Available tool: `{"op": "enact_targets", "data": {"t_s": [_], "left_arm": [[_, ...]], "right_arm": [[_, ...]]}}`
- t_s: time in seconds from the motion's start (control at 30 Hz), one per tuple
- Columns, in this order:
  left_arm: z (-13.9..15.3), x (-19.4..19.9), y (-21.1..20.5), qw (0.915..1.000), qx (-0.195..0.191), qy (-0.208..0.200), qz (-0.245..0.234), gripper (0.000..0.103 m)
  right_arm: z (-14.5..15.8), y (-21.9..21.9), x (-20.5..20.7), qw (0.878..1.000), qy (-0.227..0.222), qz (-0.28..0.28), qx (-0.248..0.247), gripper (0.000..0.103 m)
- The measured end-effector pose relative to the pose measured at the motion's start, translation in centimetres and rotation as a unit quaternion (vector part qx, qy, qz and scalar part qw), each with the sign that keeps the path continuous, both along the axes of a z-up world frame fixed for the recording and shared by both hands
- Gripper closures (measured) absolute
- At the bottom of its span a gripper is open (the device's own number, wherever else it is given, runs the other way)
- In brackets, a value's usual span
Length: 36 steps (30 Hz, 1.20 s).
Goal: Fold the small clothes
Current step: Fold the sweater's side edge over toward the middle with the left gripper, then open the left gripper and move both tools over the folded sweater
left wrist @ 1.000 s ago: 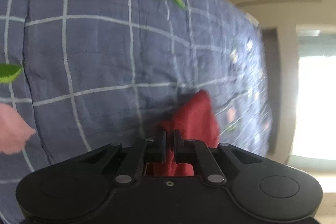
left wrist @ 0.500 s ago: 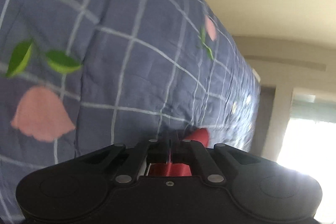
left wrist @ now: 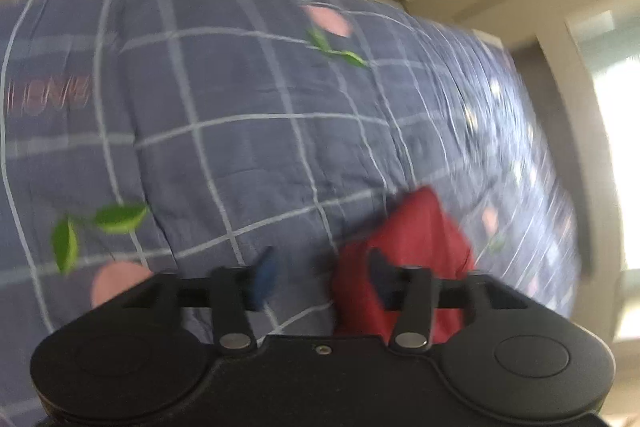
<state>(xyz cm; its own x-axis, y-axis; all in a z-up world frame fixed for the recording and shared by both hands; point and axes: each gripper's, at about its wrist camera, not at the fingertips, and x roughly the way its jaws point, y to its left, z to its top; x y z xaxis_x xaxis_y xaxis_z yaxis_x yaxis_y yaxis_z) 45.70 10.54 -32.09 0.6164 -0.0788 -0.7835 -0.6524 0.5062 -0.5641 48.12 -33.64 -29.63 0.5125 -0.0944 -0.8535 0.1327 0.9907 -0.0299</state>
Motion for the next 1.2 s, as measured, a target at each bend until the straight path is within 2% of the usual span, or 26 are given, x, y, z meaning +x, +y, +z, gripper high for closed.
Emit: {"op": "enact_targets", "data": {"t_s": [0.07, 0.13, 0.2, 0.27, 0.37, 0.47, 0.6, 0.83, 0.93, 1.07, 1.2], "left_arm": [[0.8, 0.5, -1.4, 0.9982, 0.046, 0.009, -0.039, 0.030], [1.1, 0.3, -2.6, 0.9951, 0.065, 0.021, -0.071, 0.025], [1.1, 0.1, -3.7, 0.9924, 0.074, 0.036, -0.092, 0.022], [1.0, -0.7, -4.6, 0.9890, 0.077, 0.052, -0.115, 0.013], [0.8, -1.5, -5.6, 0.9848, 0.083, 0.072, -0.135, 0.011], [1.4, -3.0, -6.1, 0.9789, 0.105, 0.088, -0.151, 0.005], [2.0, -5.0, -6.5, 0.9677, 0.141, 0.126, -0.167, 0.003], [2.2, -8.7, -7.3, 0.9529, 0.146, 0.170, -0.204, 0.001], [1.8, -10.0, -7.8, 0.9420, 0.155, 0.183, -0.234, 0.001], [0.2, -11.2, -8.4, 0.9215, 0.183, 0.206, -0.274, 0.001], [-1.0, -12.7, -8.6, 0.9108, 0.197, 0.201, -0.302, 0.001]], "right_arm": [[-0.1, -0.3, -0.7, 1.000, 0.011, 0.009, -0.002, 0.003], [-0.1, -0.6, -1.7, 1.000, 0.020, 0.013, 0.006, 0.001], [0.0, -0.9, -2.7, 0.999, 0.026, 0.019, 0.011, 0.000], [0.1, -1.2, -4.0, 0.999, 0.035, 0.030, 0.015, 0.000], [0.4, -1.6, -5.8, 0.998, 0.046, 0.045, 0.019, 0.000], [0.5, -2.0, -7.8, 0.996, 0.061, 0.054, 0.025, 0.000], [0.3, -2.7, -10.5, 0.995, 0.081, 0.050, 0.033, 0.000], [-0.3, -3.5, -15.0, 0.992, 0.114, 0.008, 0.051, 0.000], [-1.1, -3.1, -16.6, 0.992, 0.116, -0.004, 0.058, 0.000], [-2.1, -2.5, -19.0, 0.993, 0.113, -0.017, 0.038, 0.000], [-2.9, -3.0, -22.2, 0.993, 0.105, -0.043, 0.021, 0.000]]}}
